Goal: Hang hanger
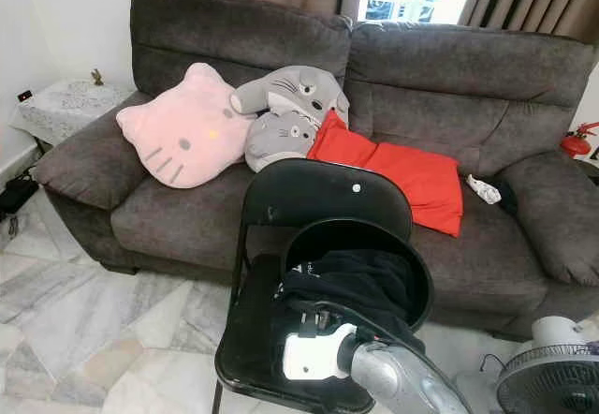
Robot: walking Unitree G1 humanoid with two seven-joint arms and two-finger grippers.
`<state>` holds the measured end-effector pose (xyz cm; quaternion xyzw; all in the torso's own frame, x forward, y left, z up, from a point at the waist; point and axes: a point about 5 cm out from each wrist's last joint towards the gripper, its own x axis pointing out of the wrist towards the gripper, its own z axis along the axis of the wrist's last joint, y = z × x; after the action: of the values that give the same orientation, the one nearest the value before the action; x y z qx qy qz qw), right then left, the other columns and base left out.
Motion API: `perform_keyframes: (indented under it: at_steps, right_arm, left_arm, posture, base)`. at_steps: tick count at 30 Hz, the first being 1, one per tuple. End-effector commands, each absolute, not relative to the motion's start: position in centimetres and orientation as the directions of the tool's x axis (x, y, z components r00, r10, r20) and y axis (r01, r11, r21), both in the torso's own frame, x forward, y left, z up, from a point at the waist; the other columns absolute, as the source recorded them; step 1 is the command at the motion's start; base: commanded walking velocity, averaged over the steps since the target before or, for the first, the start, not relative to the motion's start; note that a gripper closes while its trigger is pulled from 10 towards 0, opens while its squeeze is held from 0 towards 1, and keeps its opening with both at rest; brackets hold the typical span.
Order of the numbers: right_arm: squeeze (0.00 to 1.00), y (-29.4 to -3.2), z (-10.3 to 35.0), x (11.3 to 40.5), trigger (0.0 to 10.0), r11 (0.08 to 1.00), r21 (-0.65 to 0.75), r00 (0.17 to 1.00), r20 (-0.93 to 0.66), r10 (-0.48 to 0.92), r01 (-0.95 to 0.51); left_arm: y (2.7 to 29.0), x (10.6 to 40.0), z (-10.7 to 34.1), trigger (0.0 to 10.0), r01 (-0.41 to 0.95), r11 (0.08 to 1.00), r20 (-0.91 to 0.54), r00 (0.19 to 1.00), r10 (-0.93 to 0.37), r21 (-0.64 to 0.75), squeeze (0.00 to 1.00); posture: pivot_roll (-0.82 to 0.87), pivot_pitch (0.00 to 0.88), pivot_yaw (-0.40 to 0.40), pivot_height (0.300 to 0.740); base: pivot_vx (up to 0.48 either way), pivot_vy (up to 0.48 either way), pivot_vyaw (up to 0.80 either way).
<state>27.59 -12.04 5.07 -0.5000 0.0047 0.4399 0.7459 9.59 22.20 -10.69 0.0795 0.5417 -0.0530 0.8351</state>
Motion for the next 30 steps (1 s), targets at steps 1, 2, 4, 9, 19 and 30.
perform_keyframes:
  at_steps: [1, 2, 4, 9, 19, 30]
  right_arm:
    - [0.00, -12.30, 5.24, 27.86, 0.0, 0.114, -0.740, 0.615, -0.450, 0.647, -0.662]
    - [0.00, -12.31, 5.24, 27.86, 0.0, 0.116, -0.740, 0.615, -0.449, 0.648, -0.663]
    - [0.00, -12.32, 5.23, 27.87, 0.0, 0.116, -0.739, 0.616, -0.451, 0.646, -0.663]
    - [0.00, -12.39, 5.27, 27.89, 10.0, 0.119, -0.747, 0.626, -0.446, 0.640, -0.654]
    - [0.00, -12.44, 5.35, 27.94, 0.0, 0.130, -0.754, 0.636, -0.432, 0.639, -0.644]
    - [0.00, -12.71, 5.31, 28.04, 10.0, 0.139, -0.763, 0.661, -0.435, 0.611, -0.631]
  left_arm:
    - [21.14, 9.97, -10.80, 10.0, 0.173, 0.984, -0.910, 0.414, -0.031, 0.045, 0.00]
    - [21.14, 9.97, -10.80, 10.0, 0.173, 0.984, -0.910, 0.414, -0.031, 0.045, 0.00]
    - [21.14, 9.97, -10.80, 10.0, 0.173, 0.984, -0.910, 0.414, -0.031, 0.045, 0.00]
    - [21.14, 9.98, -10.80, 10.0, 0.173, 0.984, -0.909, 0.415, -0.031, 0.045, 0.00]
    - [21.12, 10.02, -10.80, 10.0, 0.173, 0.984, -0.909, 0.416, -0.031, 0.046, 0.00]
    - [21.09, 10.05, -10.79, 10.0, 0.172, 0.984, -0.908, 0.417, -0.030, 0.047, 0.00]
  posture:
    - [-0.08, 0.006, -0.089, 0.740]
    - [-0.08, 0.006, -0.089, 0.740]
    - [-0.08, 0.006, -0.089, 0.740]
    - [-0.08, 0.006, -0.089, 0.740]
    - [-0.08, 0.004, -0.089, 0.740]
    - [-0.08, 0.002, -0.091, 0.740]
  base:
    - [0.000, 0.000, 0.00]
    - [0.000, 0.000, 0.00]
    - [0.000, 0.000, 0.00]
    - [0.000, 0.000, 0.00]
    - [0.000, 0.000, 0.00]
    - [0.000, 0.000, 0.00]
